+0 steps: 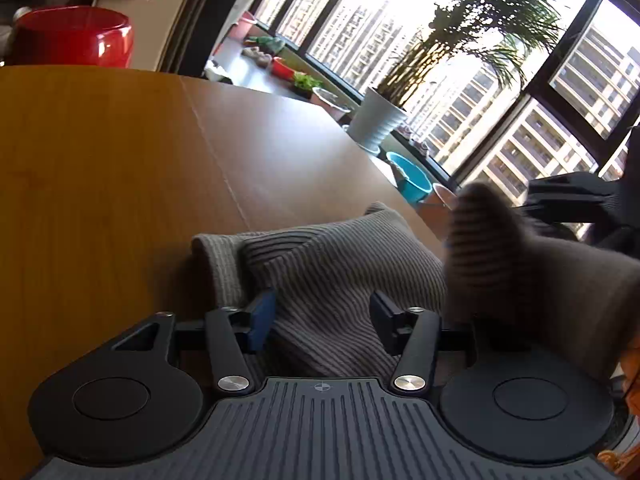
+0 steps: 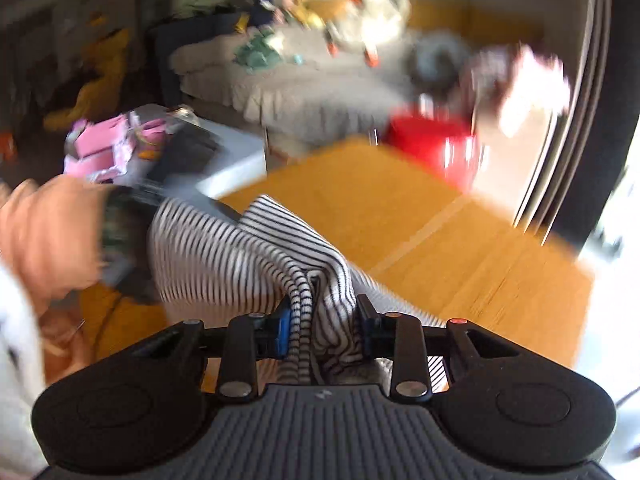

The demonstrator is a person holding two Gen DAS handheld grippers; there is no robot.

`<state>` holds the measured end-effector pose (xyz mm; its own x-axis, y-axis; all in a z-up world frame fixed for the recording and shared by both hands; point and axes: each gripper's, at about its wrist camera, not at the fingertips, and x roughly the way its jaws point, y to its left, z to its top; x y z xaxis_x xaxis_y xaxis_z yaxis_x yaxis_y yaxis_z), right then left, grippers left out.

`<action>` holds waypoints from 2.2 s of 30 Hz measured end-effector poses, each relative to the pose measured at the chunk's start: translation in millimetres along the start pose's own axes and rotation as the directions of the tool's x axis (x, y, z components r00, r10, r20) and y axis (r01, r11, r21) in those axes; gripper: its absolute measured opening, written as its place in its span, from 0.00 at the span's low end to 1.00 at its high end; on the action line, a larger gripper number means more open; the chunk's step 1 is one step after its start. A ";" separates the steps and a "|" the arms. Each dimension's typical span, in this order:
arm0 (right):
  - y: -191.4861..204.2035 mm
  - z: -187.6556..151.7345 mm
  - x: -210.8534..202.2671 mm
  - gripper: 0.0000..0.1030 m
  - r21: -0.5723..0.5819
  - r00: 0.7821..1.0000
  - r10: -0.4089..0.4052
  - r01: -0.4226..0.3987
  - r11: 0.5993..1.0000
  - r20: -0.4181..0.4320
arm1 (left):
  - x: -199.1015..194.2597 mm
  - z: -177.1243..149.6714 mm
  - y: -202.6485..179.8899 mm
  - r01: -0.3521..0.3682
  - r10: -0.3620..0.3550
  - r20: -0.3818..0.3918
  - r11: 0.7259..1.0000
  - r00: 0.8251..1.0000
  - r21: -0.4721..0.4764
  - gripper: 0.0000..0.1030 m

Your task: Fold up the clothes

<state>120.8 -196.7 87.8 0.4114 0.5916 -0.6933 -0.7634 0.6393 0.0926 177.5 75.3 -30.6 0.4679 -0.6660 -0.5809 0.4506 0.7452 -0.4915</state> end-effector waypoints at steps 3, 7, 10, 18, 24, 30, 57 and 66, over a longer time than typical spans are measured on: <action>-39.4 -13.3 43.4 0.36 0.107 0.999 0.017 -0.012 0.994 -0.050 | -36.2 2.3 12.1 -0.062 0.064 0.085 0.998 0.994 -0.027 0.64; -59.2 -20.3 48.7 0.41 0.178 0.996 0.088 -0.085 0.980 -0.007 | -84.3 8.1 1.6 -0.061 0.055 0.197 0.998 0.979 0.022 0.77; -66.6 -26.4 46.4 0.42 0.206 0.993 0.118 -0.120 0.971 0.022 | -91.1 7.1 -21.7 0.000 -0.019 0.197 0.995 0.980 0.096 0.86; -46.4 -18.1 10.1 0.59 0.103 0.969 -0.193 0.178 0.979 0.153 | -16.0 -9.9 -48.2 -0.063 0.058 0.036 0.987 0.998 0.146 0.67; -5.2 -30.3 -56.4 0.35 0.102 0.882 -0.301 0.284 0.954 0.361 | -14.3 -8.1 -33.5 -0.083 0.079 0.093 0.996 0.993 0.036 0.61; 3.1 -66.1 26.0 0.54 0.147 0.948 -0.257 0.231 0.962 0.190 | -11.5 -10.5 -20.9 -0.166 0.168 0.112 0.986 0.979 -0.031 0.68; 22.4 -114.9 -44.0 0.78 0.164 0.886 -0.297 0.254 0.953 0.356 | -32.1 -75.4 -77.0 -0.084 0.080 0.024 0.960 0.996 0.267 0.77; 39.0 -138.7 -19.1 0.61 0.090 0.924 -0.254 0.238 0.967 0.288 | -23.3 -63.0 -75.3 -0.034 0.032 0.011 0.983 0.999 0.179 0.60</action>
<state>14.1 -251.2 5.5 0.7168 0.5254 -0.4583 -0.5955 0.8033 -0.0105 84.8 36.7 -20.9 0.4905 -0.6419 -0.5894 0.5632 0.7496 -0.3477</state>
